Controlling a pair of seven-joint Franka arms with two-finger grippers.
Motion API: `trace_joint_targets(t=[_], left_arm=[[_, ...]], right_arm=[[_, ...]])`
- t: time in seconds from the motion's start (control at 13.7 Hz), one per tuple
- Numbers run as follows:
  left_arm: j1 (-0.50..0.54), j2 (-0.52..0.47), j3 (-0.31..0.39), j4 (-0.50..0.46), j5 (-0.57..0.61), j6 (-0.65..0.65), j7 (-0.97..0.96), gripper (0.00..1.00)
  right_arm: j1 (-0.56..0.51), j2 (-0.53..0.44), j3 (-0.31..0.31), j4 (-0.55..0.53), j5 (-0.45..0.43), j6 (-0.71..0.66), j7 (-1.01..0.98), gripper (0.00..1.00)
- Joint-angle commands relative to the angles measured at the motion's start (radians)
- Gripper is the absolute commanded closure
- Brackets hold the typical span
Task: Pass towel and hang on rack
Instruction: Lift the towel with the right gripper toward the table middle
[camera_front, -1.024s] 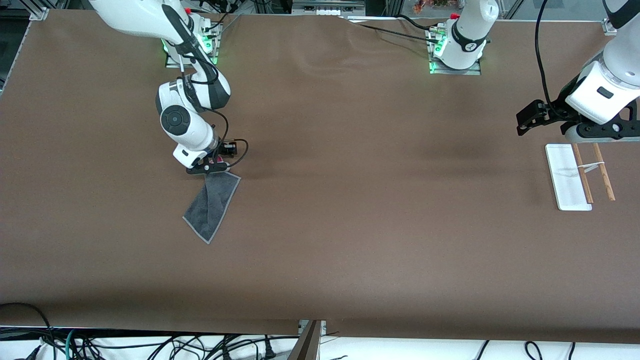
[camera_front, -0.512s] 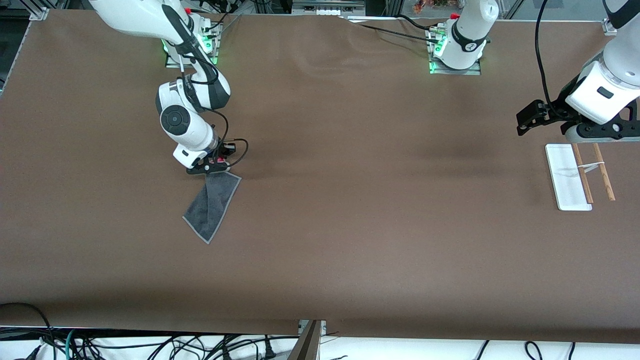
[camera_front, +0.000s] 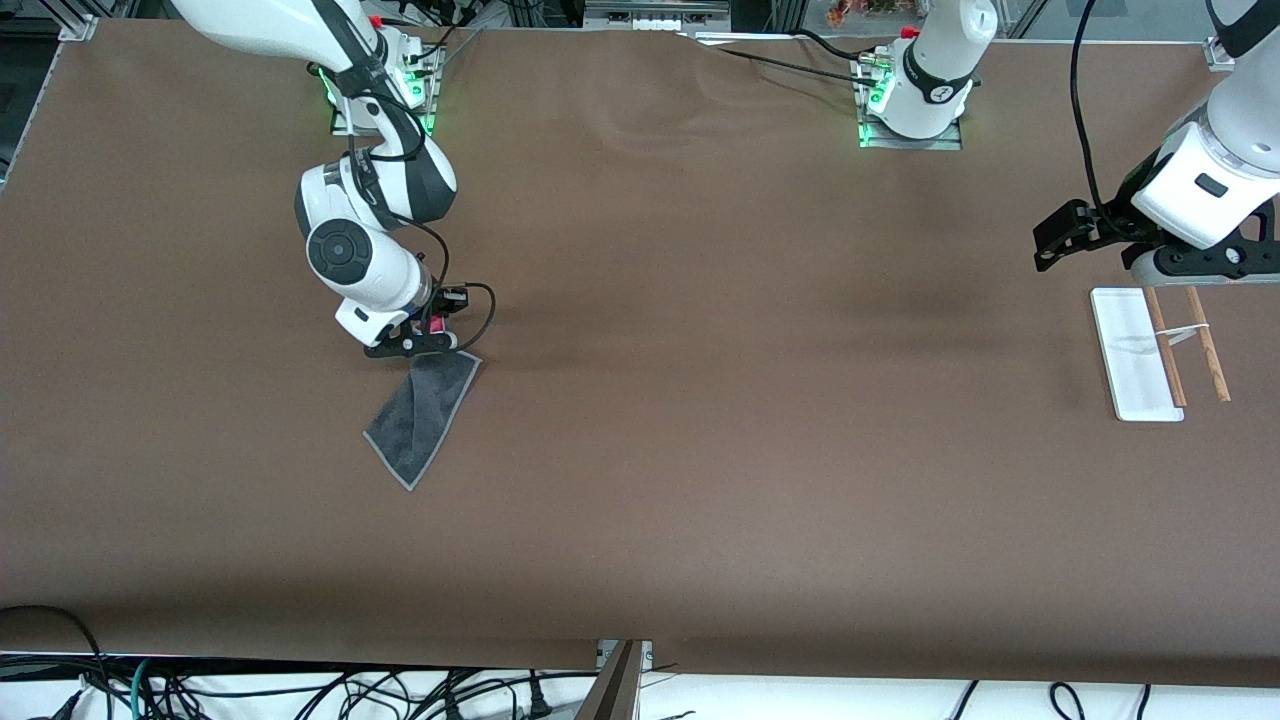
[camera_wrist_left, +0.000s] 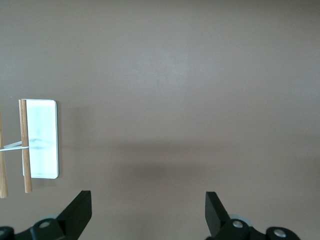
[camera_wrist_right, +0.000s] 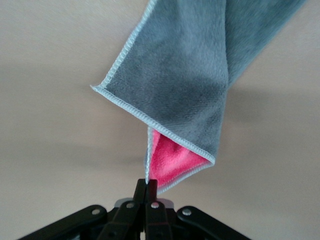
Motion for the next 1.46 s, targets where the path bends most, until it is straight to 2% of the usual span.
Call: trace_joint_targets(t=[0.0,0.15,0.37,0.73,1.02,1.24,1.39], left_arm=[[0.000,0.017,-0.003,0.038,0.012,-0.027,0.018,0.00],[-0.004,0.017,-0.003,0.038,0.012,-0.027,0.020,0.00],[0.003,0.017,-0.003,0.040,0.010,-0.026,0.021,0.00],[0.013,0.014,0.003,0.040,0.009,-0.038,0.029,0.00],[0.031,0.029,0.006,0.067,0.009,-0.037,0.029,0.00],[0.039,0.037,0.006,0.072,0.009,-0.037,0.029,0.00],[0.036,0.049,0.003,0.070,-0.014,-0.040,0.029,0.00]], right_arm=[[0.006,0.000,0.050,0.151,0.073,-0.183,0.102,1.00],[0.010,0.007,0.062,0.264,0.189,-0.306,0.150,1.00],[0.018,0.011,0.063,0.384,0.347,-0.406,0.251,1.00],[0.096,0.023,0.071,0.517,0.602,-0.409,0.518,1.00],[0.144,0.037,0.073,0.608,0.829,-0.317,0.706,1.00],[0.200,0.043,0.076,0.651,0.943,-0.192,0.841,1.00],[0.252,0.051,0.076,0.688,0.978,-0.095,0.929,1.00]])
